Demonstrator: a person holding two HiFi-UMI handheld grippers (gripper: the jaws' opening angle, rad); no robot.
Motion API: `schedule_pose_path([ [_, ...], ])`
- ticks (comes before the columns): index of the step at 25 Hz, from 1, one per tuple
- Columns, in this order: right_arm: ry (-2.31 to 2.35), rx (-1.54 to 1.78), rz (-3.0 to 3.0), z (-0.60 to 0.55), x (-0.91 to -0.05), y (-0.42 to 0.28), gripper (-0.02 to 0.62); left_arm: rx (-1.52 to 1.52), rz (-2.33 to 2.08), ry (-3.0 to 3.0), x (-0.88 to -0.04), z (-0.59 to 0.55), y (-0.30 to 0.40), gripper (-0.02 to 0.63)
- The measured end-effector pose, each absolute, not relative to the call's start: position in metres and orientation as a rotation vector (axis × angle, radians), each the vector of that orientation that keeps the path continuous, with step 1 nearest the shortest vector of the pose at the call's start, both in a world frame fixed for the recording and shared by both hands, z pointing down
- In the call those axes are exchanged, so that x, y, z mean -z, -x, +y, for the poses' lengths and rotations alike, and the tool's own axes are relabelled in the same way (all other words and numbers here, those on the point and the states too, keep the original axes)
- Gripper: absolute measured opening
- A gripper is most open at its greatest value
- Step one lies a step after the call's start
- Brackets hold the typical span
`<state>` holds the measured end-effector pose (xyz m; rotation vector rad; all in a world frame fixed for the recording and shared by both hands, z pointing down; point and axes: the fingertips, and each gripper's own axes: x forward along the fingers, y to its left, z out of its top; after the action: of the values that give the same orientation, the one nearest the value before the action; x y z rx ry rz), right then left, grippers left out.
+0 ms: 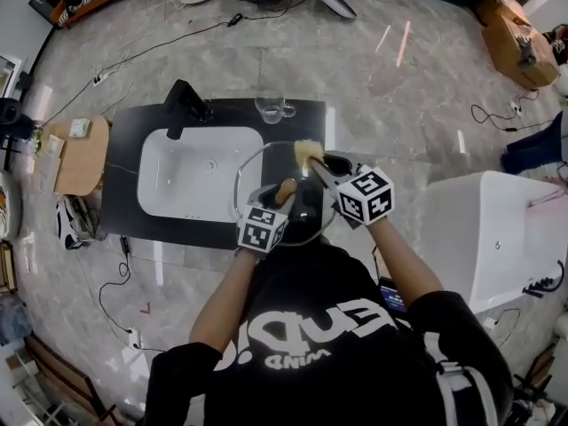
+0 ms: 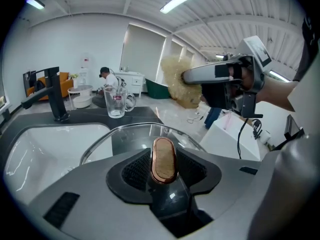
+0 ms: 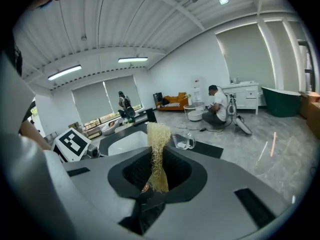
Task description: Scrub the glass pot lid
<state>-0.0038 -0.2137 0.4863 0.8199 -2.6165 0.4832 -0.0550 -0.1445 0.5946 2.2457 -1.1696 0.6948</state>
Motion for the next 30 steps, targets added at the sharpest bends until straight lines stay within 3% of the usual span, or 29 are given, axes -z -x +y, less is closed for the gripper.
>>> schedule_pose_path([
  [12,-0.022,-0.352,-2.369,-0.189,-0.554,0.111,0.049,-0.644,-1.228,-2.223,-0.595,-0.142,0.057,0.167],
  [30,0.301,-0.263,-2.100,-0.165,-0.608,0.133,0.048,-0.556,-1.305,-2.181,-0.597,-0.143,0.055,0.169],
])
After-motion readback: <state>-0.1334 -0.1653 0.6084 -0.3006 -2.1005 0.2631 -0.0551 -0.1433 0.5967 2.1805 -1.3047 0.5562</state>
